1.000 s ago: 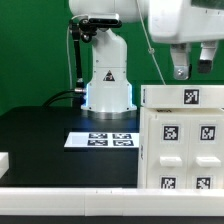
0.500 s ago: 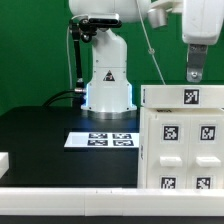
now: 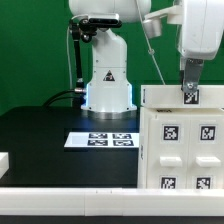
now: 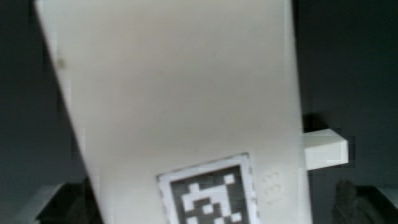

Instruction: Assemble cabinet

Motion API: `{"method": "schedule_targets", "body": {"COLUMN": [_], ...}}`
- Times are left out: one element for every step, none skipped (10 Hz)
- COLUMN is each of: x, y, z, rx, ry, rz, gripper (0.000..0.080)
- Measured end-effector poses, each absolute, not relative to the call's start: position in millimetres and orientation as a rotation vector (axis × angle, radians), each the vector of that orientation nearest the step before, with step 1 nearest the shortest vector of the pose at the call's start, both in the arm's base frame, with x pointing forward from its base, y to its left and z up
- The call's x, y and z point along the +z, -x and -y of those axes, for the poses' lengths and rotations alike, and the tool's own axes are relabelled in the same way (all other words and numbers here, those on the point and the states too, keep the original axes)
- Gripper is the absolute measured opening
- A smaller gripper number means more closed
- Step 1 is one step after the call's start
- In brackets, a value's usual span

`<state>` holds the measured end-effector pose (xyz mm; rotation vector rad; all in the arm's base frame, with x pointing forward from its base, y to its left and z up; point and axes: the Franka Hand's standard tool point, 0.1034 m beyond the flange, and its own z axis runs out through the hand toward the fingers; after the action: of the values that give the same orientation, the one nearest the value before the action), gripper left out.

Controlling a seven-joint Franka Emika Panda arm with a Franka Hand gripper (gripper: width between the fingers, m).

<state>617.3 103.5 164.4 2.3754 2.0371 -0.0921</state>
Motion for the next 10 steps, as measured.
{"method": "schedule_targets", "body": {"x": [161.6,159.6,158.0,157.4,157.5,157.2,157.0,156.9,156.8,156.8], "y": [-616.6,-616.3,-616.3,-616.4,-616.5,-616.5,-616.4,-616.3,-616.3,-616.3], "z": [-103.8,-102.6,-101.3,-100.6,-100.2,-99.4,-99.2,-99.4,-99.4,-99.4], "rx": [-0.098,-0.102,-0.104,-0.105,-0.105,-0.106,-0.106,-0.106,-0.105,-0.104], "ry": [-2.382,-2.385,-2.388,-2.406,-2.427,-2.428,-2.436,-2.534,-2.605,-2.659], "rz": [-2.032,-2.031,-2.029,-2.006,-1.979,-1.978,-1.968,-1.834,-1.728,-1.640], "gripper": [0.0649,0.0649,0.0649,0.0649,0.0649,0.0566,0.0550,0.0550,0.0550,0.0550]}}
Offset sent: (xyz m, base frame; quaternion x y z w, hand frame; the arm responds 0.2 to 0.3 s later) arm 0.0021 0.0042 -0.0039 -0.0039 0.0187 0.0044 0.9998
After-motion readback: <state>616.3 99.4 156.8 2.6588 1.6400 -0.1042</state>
